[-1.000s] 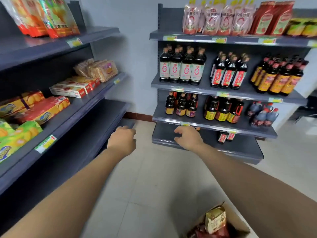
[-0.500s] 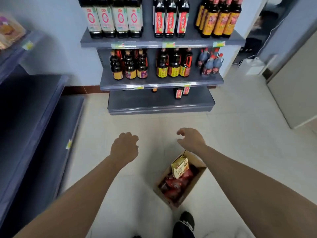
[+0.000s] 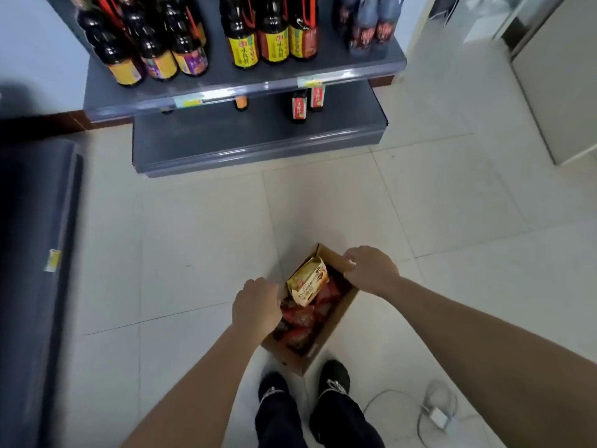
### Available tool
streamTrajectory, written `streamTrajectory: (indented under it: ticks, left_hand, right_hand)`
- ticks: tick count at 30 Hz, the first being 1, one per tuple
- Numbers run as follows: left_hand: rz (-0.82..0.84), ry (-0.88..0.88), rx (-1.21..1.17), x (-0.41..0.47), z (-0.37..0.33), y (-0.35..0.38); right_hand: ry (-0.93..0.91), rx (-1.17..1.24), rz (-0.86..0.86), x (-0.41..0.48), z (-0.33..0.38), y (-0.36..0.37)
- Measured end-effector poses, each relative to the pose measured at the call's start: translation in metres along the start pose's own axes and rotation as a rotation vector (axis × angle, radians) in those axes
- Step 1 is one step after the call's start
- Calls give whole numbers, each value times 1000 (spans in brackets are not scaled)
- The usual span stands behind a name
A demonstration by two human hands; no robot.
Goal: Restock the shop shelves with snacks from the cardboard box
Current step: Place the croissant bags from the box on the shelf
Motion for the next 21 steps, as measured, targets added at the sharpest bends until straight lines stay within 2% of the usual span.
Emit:
streamTrajectory:
  ticks: [11,15,21]
  left_hand:
    - [118,34,-33,95,-3,236]
    - [117,-67,-124,127,14,311]
    - [45,-168,-255,155,24,360]
  right_hand:
    - [110,83,66,126,-91,203]
    - [142,159,73,171,-108,275]
    - [201,244,96,204,-119,337]
Point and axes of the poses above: each hand's wrist, its own x-axis towards the middle knuckle, its own y-axis out of the palm, z = x × y, the point moved 9 cm from there along x, towards the middle knuckle, and after that the axes turned 14 degrees about -z, right-handed, at the moved point
